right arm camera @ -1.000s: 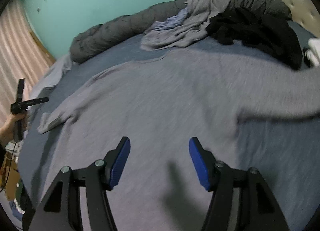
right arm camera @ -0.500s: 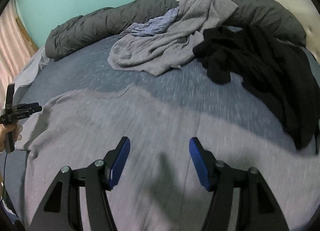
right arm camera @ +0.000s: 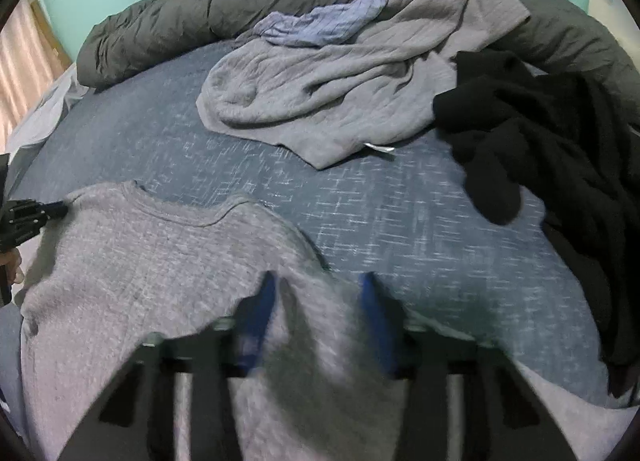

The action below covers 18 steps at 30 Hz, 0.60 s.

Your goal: Fold clothes

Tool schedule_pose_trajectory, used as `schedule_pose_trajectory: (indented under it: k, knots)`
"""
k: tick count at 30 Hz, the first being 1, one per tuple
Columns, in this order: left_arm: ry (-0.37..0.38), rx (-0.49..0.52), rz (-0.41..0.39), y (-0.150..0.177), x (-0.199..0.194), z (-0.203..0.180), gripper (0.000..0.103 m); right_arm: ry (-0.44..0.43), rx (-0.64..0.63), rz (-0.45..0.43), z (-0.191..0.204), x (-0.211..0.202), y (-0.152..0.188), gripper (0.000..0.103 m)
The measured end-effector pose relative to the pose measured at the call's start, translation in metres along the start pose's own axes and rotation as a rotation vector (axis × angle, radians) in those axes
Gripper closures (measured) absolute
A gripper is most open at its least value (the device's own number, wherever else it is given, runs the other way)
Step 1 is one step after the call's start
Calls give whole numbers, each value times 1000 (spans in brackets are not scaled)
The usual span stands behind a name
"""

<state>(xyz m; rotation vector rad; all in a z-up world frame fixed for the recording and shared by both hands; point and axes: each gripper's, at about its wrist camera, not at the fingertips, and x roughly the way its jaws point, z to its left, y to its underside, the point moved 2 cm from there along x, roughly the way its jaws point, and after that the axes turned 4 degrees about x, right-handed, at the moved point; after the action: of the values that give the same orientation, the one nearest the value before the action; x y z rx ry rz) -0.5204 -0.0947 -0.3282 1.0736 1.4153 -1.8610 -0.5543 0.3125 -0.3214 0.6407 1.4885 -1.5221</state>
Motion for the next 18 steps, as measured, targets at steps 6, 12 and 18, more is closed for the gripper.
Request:
schedule_pose_trajectory:
  k: [6, 12, 18]
  knots:
    - [-50, -38, -39, -16, -10, 14, 101, 36, -31, -83, 5, -10, -8, 101]
    - [-85, -35, -26, -32, 3, 19, 101, 88, -49, -151, 2, -17, -18, 101]
    - [-111, -11, 35, -27, 33, 15, 100, 107, -37, -95, 1, 17, -7, 101]
